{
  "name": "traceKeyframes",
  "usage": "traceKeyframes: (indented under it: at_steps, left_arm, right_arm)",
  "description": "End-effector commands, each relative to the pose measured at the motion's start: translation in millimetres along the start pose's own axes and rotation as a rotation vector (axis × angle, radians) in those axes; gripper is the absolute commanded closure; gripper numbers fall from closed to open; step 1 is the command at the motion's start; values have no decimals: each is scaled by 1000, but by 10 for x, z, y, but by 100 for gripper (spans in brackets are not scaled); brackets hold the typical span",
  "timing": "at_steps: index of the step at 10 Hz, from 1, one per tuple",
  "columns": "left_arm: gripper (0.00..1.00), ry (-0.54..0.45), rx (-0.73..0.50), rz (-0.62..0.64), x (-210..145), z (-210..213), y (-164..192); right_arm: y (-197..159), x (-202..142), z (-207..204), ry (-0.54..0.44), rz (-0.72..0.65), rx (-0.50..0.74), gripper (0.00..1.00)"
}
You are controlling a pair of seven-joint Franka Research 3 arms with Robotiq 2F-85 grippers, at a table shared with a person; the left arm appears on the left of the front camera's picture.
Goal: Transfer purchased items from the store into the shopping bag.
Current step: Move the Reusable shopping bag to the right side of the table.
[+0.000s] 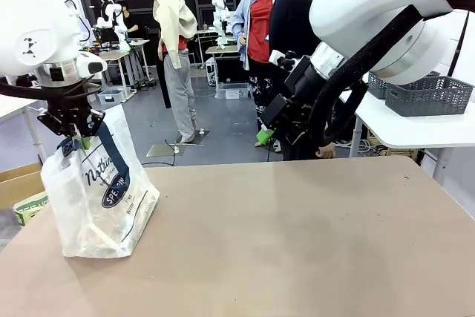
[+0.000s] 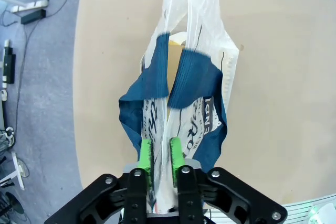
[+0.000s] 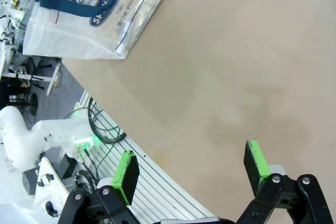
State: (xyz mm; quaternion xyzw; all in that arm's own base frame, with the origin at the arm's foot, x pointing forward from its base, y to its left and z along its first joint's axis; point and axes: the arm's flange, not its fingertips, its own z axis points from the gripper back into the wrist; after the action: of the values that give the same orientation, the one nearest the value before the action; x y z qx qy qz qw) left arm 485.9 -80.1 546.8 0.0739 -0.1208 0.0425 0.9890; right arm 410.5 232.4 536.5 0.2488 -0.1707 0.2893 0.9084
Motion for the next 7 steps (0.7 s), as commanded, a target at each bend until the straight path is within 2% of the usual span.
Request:
traceKeyframes:
  at_steps: [1, 2, 6, 7]
  left_arm:
    - [22, -16, 17, 11, 4, 78, 54]
    - [2, -19, 20, 11, 5, 113, 60]
    - [0, -33, -57, -49, -17, 241, 123]
    - [0, -29, -100, -97, -20, 311, 176]
  right_arm:
    - [1, -6, -10, 2, -11, 2, 0]
    - [1, -6, -10, 2, -11, 2, 0]
    - [1, -6, -10, 2, -11, 2, 0]
    - [1, -6, -10, 2, -11, 2, 0]
